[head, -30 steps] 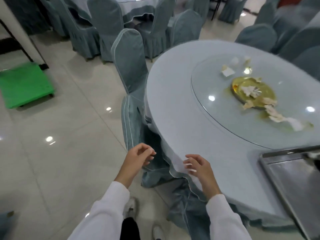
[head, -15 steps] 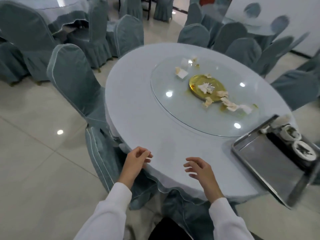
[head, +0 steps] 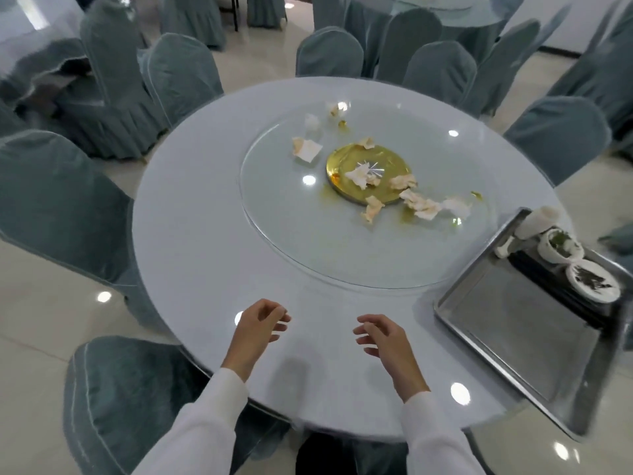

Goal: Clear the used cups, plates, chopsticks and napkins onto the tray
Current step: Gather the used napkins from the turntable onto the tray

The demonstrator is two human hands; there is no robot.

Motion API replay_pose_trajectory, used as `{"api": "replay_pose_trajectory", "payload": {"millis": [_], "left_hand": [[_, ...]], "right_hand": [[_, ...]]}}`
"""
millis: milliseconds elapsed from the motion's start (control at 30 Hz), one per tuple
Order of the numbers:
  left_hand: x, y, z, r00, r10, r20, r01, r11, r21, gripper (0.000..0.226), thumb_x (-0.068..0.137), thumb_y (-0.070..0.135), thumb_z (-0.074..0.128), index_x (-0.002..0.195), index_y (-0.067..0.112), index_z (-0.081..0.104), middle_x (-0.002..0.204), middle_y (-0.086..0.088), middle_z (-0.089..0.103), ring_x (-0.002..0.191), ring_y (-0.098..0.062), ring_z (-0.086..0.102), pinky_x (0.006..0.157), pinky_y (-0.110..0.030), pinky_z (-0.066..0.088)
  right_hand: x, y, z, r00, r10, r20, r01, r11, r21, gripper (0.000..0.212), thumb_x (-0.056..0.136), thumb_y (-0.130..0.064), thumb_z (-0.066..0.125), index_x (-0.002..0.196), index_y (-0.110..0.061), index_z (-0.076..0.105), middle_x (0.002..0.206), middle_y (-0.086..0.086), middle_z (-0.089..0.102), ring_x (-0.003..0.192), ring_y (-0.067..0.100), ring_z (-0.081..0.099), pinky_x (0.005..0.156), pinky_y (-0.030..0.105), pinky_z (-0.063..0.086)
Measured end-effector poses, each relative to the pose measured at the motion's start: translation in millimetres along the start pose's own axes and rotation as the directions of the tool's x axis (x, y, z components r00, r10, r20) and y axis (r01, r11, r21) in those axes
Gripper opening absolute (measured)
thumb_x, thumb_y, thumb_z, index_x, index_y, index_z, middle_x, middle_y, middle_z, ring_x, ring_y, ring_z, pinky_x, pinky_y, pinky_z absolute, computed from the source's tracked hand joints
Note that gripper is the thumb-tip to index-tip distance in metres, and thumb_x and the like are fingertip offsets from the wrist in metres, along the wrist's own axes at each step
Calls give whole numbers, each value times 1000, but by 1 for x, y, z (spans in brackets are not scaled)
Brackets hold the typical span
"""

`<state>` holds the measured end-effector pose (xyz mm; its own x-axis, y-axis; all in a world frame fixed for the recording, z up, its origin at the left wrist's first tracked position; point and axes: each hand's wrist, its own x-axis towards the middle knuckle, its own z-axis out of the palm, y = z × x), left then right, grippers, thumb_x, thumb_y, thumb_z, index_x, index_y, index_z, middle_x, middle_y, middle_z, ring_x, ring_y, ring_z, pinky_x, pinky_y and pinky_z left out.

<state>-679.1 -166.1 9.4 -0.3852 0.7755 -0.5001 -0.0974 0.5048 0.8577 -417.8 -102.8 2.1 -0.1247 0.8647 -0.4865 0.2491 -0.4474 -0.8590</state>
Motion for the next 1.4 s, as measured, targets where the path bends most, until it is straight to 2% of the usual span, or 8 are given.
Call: {"api": "replay_pose_trajectory", "payload": {"millis": [300, 500, 600, 667, 800, 967, 1167, 1400], "left_hand": [[84, 39, 66, 1000, -18, 8, 16, 980, 200, 11, 101, 19, 63, 97, 12, 71, 92, 1, 80, 89, -20, 74, 79, -33, 56], [130, 49, 108, 999, -12, 37, -2, 935, 356, 7, 98, 18, 67, 93, 19, 71, 96, 3, 75, 95, -18, 70, 77, -25, 50], [148, 49, 123, 996, 16, 93, -58, 882, 467, 8, 100, 17, 65, 104, 23, 68, 110, 7, 70, 103, -16, 66, 77, -19, 46], [161, 47, 132, 992, 22, 125, -86, 841, 534, 19, 101, 16, 64, 119, 21, 66, 125, -1, 62, 109, -20, 61, 90, -25, 44], [181, 40, 142, 983, 24, 184, -144, 725, 674, 45, 102, 19, 63, 146, 23, 56, 152, -1, 47, 135, -21, 47, 112, -32, 39], [196, 24, 149, 969, -51, 243, -179, 530, 829, 65, 105, 35, 56, 163, 33, 29, 175, 3, 11, 161, -21, 12, 125, -39, 26], [200, 18, 154, 972, -63, 224, -169, 473, 865, 71, 107, 38, 49, 166, 40, 10, 176, 3, -7, 163, -23, -5, 131, -47, 8], [199, 14, 150, 964, -84, 253, -196, 420, 886, 72, 108, 37, 45, 167, 40, 5, 176, 3, -14, 162, -24, -11, 130, -51, 2]], "right_hand": [[94, -19, -48, 997, 60, -56, -63, 997, -42, 16, 101, -14, 59, 104, -20, 74, 95, 1, 79, 86, 16, 72, 78, 31, 55], [159, -21, -75, 994, 39, -106, -69, 952, -299, 17, 100, -15, 61, 113, -22, 69, 119, 1, 68, 107, 19, 65, 91, 30, 48], [185, -20, -83, 996, 13, -90, -54, 883, -465, 36, 101, -15, 60, 137, -16, 59, 151, 9, 47, 139, 25, 51, 107, 27, 38], [201, -21, -85, 997, 62, -40, -74, 797, -599, 57, 104, -19, 58, 157, -13, 41, 172, 13, 16, 158, 27, 26, 121, 31, 30], [211, -15, -75, 978, 202, 52, -74, 570, -818, 82, 106, -32, 54, 169, -17, 4, 173, 15, -20, 163, 28, -9, 129, 39, 20], [203, -11, -53, 982, 189, -8, -72, 331, -941, 102, 100, -44, 59, 167, -12, -10, 172, 21, -21, 162, 33, -11, 129, 44, 20], [200, -9, -33, 985, 173, -26, -74, 277, -958, 106, 99, -46, 60, 166, -11, -13, 171, 23, -22, 162, 36, -11, 129, 48, 17], [194, -1, -6, 992, 122, 30, -3, 258, -966, 91, 103, -40, 51, 168, -19, -9, 173, 19, -20, 163, 33, -11, 128, 59, 9]]}}
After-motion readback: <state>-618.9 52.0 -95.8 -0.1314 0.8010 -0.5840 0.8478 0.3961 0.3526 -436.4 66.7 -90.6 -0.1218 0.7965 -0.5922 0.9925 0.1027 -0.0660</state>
